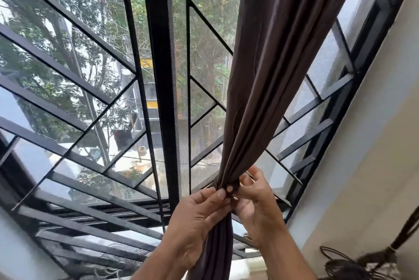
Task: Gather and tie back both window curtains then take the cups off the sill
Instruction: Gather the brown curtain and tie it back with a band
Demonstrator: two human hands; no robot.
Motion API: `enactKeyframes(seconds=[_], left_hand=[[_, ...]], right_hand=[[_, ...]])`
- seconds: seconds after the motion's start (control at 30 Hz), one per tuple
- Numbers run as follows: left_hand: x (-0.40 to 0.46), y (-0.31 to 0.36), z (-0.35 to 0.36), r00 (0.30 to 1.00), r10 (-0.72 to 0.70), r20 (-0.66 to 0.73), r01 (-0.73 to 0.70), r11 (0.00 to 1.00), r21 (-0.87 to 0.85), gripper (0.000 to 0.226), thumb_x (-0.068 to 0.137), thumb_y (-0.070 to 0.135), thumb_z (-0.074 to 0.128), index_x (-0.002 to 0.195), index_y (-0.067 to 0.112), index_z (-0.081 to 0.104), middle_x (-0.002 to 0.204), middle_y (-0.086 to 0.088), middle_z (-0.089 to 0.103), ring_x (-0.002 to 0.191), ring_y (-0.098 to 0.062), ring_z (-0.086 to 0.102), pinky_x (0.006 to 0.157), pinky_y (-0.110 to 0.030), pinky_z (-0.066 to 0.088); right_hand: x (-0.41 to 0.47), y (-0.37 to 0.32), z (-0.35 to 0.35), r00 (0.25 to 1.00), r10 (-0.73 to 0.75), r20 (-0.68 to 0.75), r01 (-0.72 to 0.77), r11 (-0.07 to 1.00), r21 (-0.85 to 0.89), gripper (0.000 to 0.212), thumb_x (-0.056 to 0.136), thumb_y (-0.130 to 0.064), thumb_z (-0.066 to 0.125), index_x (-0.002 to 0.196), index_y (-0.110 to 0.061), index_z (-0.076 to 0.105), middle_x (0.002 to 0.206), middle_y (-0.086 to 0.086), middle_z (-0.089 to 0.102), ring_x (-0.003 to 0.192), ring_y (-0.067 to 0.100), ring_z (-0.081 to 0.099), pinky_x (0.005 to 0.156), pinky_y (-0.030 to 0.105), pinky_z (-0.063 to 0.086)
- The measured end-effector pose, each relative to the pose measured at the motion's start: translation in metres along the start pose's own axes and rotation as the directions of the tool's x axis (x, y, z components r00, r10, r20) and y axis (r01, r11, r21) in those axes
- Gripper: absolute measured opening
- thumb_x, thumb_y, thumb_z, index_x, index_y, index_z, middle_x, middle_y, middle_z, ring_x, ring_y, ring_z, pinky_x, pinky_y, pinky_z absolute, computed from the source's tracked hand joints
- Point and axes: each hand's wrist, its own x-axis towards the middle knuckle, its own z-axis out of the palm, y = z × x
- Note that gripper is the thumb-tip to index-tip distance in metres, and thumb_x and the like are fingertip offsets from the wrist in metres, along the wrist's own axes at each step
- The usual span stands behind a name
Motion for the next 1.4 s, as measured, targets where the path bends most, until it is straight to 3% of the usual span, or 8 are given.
enactKeyframes(seconds=[0.2, 0.4, 0.63, 0.83, 1.0, 1.1, 1.2, 1.4], left_hand=[[0.007, 0.004, -0.01, 1.0, 0.026, -0.014, -0.025, 0.998, 0.061, 0.037, 0.08, 0.013, 0.086, 0.108, -0.008, 0.076, 0.108, -0.025, 0.08, 0.098, -0.027, 0.079, 0.085, -0.031, 0.067], [0.008, 0.008, -0.009, 0.999, -0.007, 0.05, 0.006, 1.0, 0.028, 0.021, 0.078, 0.008, 0.082, 0.095, -0.001, 0.073, 0.091, -0.015, 0.076, 0.086, -0.018, 0.079, 0.083, -0.03, 0.067], [0.015, -0.005, -0.003, 0.994, 0.097, 0.047, -0.094, 0.994, -0.055, 0.016, 0.077, 0.003, 0.081, 0.09, 0.004, 0.072, 0.095, -0.015, 0.077, 0.088, -0.021, 0.076, 0.09, -0.03, 0.065], [0.016, -0.005, -0.009, 0.972, 0.232, 0.025, -0.231, 0.942, 0.245, 0.03, 0.058, 0.024, 0.095, 0.077, 0.01, 0.077, 0.082, -0.015, 0.074, 0.079, -0.023, 0.074, 0.086, -0.042, 0.062], [0.015, 0.001, -0.014, 0.938, 0.339, 0.079, -0.341, 0.853, 0.395, 0.028, 0.067, 0.026, 0.1, 0.075, 0.012, 0.077, 0.076, -0.015, 0.074, 0.073, -0.024, 0.069, 0.075, -0.038, 0.06], [0.011, 0.001, -0.016, 0.901, 0.403, 0.16, -0.421, 0.722, 0.549, 0.03, 0.073, 0.035, 0.095, 0.077, 0.014, 0.074, 0.075, -0.015, 0.073, 0.069, -0.019, 0.065, 0.072, -0.049, 0.058], [0.005, -0.001, -0.019, 0.828, 0.482, 0.287, -0.535, 0.525, 0.662, 0.021, 0.087, 0.029, 0.088, 0.079, 0.021, 0.07, 0.068, 0.002, 0.068, 0.063, -0.003, 0.059, 0.059, -0.028, 0.051], [0.011, 0.002, -0.021, 0.701, 0.563, 0.437, -0.617, 0.172, 0.768, 0.023, 0.095, 0.052, 0.071, 0.089, 0.032, 0.063, 0.084, 0.013, 0.065, 0.08, -0.013, 0.064, 0.069, -0.026, 0.052]], right_hand=[[-0.012, -0.019, 0.006, 0.991, -0.129, -0.03, 0.101, 0.882, -0.461, 0.05, 0.073, 0.01, 0.09, 0.099, -0.015, 0.056, 0.096, 0.02, 0.08, 0.078, 0.032, 0.078, 0.073, 0.042, 0.063], [-0.014, -0.023, 0.006, 0.857, -0.477, 0.196, 0.376, 0.318, -0.871, 0.025, 0.075, -0.012, 0.097, 0.078, -0.026, 0.077, 0.094, -0.006, 0.068, 0.079, 0.019, 0.07, 0.073, 0.037, 0.059], [-0.02, -0.017, 0.012, 0.904, -0.428, 0.006, 0.221, 0.454, -0.863, 0.017, 0.081, -0.018, 0.094, 0.089, -0.031, 0.088, 0.093, -0.009, 0.081, 0.072, 0.011, 0.071, 0.065, 0.033, 0.06], [-0.026, -0.024, 0.019, 0.975, -0.154, -0.159, 0.017, 0.769, -0.639, 0.008, 0.083, -0.003, 0.089, 0.088, -0.003, 0.083, 0.075, 0.016, 0.075, 0.059, 0.007, 0.068, 0.053, 0.015, 0.052], [-0.034, -0.011, 0.012, 0.95, -0.3, -0.084, 0.149, 0.675, -0.723, 0.012, 0.102, -0.02, 0.075, 0.089, -0.022, 0.073, 0.075, -0.002, 0.069, 0.073, 0.015, 0.066, 0.071, 0.05, 0.061], [-0.036, -0.006, 0.01, 0.887, -0.439, -0.146, 0.215, 0.67, -0.711, 0.019, 0.111, -0.028, 0.058, 0.093, -0.03, 0.065, 0.079, -0.002, 0.068, 0.073, 0.014, 0.064, 0.068, 0.042, 0.057], [-0.029, -0.009, 0.007, 0.79, -0.557, -0.256, 0.234, 0.66, -0.714, 0.019, 0.111, -0.031, 0.056, 0.093, -0.034, 0.062, 0.079, 0.0, 0.07, 0.073, 0.02, 0.065, 0.072, 0.048, 0.056], [0.0, -0.014, 0.001, 0.829, -0.443, -0.34, 0.193, 0.799, -0.57, 0.006, 0.106, -0.014, 0.062, 0.104, -0.009, 0.065, 0.078, 0.002, 0.066, 0.068, 0.015, 0.06, 0.063, 0.032, 0.051]])
